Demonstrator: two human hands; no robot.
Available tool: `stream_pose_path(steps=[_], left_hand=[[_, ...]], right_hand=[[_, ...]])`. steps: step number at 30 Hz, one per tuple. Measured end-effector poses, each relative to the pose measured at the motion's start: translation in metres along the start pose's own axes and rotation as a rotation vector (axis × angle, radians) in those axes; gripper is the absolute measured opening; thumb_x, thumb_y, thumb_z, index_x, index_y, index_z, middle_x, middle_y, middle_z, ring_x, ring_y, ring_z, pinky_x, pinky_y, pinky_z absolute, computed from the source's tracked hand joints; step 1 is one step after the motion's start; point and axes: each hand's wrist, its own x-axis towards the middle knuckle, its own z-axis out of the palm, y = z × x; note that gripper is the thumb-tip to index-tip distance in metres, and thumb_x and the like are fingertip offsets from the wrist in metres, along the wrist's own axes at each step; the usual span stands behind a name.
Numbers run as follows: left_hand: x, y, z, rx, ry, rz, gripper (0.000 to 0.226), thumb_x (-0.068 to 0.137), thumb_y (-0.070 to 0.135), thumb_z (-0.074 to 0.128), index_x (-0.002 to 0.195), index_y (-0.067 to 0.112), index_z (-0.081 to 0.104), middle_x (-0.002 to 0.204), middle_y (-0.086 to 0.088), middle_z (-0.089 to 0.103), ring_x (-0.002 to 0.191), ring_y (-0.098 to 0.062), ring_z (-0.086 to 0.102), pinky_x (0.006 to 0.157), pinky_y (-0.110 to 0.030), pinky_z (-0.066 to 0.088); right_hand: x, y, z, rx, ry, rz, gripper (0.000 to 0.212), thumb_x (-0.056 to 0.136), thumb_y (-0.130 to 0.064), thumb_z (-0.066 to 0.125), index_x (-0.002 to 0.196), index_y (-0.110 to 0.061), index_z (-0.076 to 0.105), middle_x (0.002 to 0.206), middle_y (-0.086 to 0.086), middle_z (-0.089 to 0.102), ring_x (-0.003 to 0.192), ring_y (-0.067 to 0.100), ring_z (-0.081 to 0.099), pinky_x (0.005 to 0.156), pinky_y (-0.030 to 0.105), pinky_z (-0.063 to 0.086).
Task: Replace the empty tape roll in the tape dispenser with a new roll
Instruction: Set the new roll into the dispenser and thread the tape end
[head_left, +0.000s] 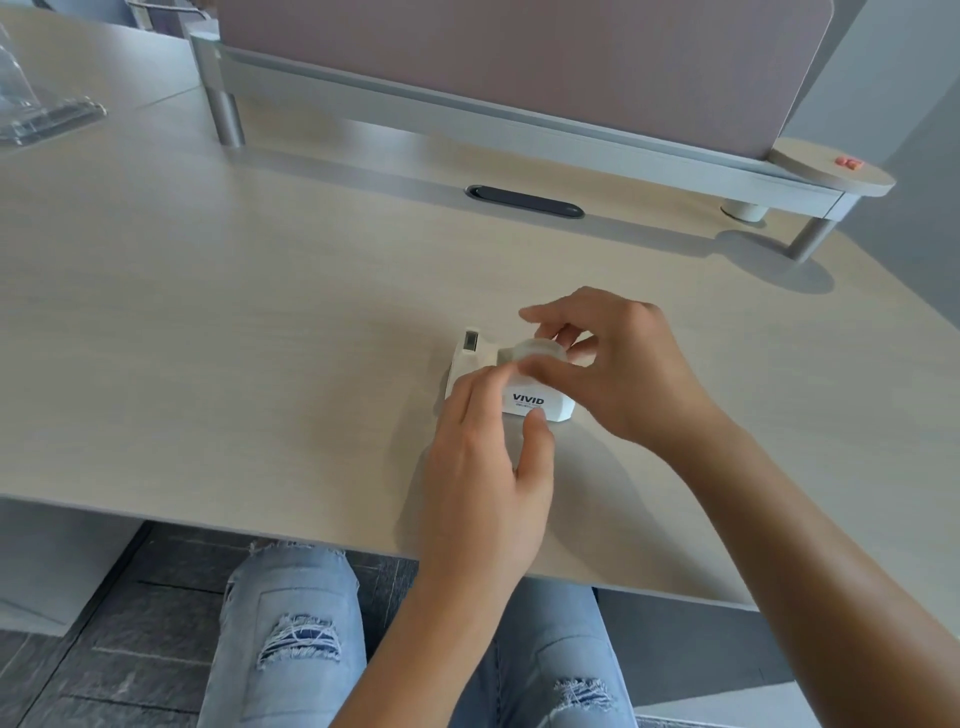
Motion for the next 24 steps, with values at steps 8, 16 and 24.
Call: stream_pose_path(steps=[8,16,24], left_hand=[[0.019,0.016,0.005,0.036,0.063,0.019,0.028,0.094,0.008,0.066,0.121,0.011,0.069,0.111,-0.003,0.068,0.095,-0.020,0.067,0.084,-0.036,0.056],[0.046,0.032,0.015,0.229,0.040,-0.046,0.021,0.096,0.013,0.063,0.111,0.009,0.078,0.108,-0.008,0.072,0.095,-0.025,0.070,0.087,-0.036,0.056],[0.058,0.049,0.017,0.396,0.058,-0.107,0.019,0.085,0.019,0.064,0.072,0.010,0.076,0.070,-0.007,0.075,0.069,-0.030,0.070,0.061,-0.044,0.059]], right_hand=[[-0.014,0.020,-0.010,0.240,0.056,0.117,0.034,0.085,-0.006,0.082,0.117,-0.018,0.075,0.109,-0.001,0.074,0.097,0.013,0.073,0.089,0.027,0.061],[-0.013,0.036,-0.007,0.380,0.012,0.189,0.012,0.088,-0.026,0.082,0.095,-0.016,0.083,0.088,0.001,0.081,0.081,0.025,0.074,0.075,0.038,0.059],[-0.011,0.041,-0.002,0.360,0.026,0.126,0.009,0.088,-0.021,0.082,0.095,-0.016,0.085,0.086,-0.001,0.081,0.074,0.015,0.072,0.065,0.016,0.050]])
